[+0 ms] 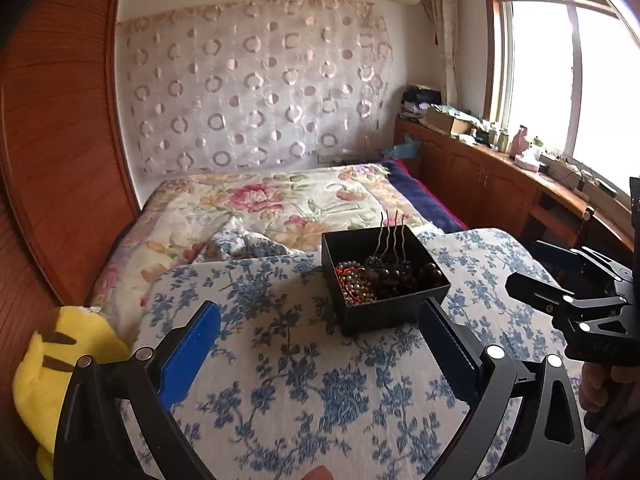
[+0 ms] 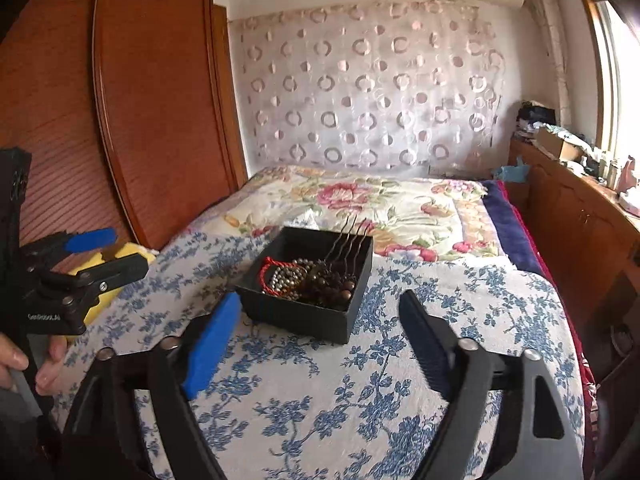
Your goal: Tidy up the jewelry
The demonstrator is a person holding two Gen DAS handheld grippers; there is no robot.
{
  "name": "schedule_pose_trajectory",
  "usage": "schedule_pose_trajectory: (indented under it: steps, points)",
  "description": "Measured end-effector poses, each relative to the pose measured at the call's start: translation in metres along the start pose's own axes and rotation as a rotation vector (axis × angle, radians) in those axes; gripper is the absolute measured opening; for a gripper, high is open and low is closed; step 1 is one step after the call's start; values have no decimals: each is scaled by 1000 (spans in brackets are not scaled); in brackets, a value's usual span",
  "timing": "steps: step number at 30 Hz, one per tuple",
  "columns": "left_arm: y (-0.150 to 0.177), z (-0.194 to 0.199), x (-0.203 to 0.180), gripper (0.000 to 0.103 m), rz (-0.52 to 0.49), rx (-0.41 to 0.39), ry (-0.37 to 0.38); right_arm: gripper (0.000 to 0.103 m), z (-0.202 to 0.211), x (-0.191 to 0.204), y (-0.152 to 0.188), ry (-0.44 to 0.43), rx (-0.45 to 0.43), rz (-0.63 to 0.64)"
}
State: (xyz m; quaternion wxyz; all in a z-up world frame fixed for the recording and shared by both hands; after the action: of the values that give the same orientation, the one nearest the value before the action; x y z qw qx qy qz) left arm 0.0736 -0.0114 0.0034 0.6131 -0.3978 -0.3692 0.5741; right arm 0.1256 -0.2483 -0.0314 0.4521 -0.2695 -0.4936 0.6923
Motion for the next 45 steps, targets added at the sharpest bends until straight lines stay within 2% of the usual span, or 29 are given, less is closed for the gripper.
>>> schedule_pose_trajectory:
  steps: [2, 4, 9, 16, 45]
  points:
    - [0, 9, 0, 95, 2, -9, -8, 97, 11, 3, -1, 13, -23, -4]
    - [1, 21, 2, 95, 5, -18, -26, 100, 21, 7, -2, 25, -45, -10]
    - [4, 42, 4, 95, 12, -33, -60, 100, 43, 10, -3, 48, -84, -21]
    - [4, 59, 7, 95, 21, -58, -63, 100, 60, 12, -2, 58, -107, -21]
    - [8, 60, 4, 95, 16, -61, -47, 100, 60, 12, 7, 88, -112, -32]
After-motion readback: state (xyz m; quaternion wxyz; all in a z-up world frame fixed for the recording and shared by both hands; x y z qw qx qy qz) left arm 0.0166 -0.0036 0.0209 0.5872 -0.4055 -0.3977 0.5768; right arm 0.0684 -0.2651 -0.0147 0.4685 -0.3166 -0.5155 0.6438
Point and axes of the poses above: each gripper's, at about its wrist camera, not at the fingertips, and z roughly against the way its jaws point, x to its left, y to its underside, the point moved 1 cm from there along -z, roughly the way its jaws point, and after that the axes turned 9 degrees about -x, right-handed, at the moved point
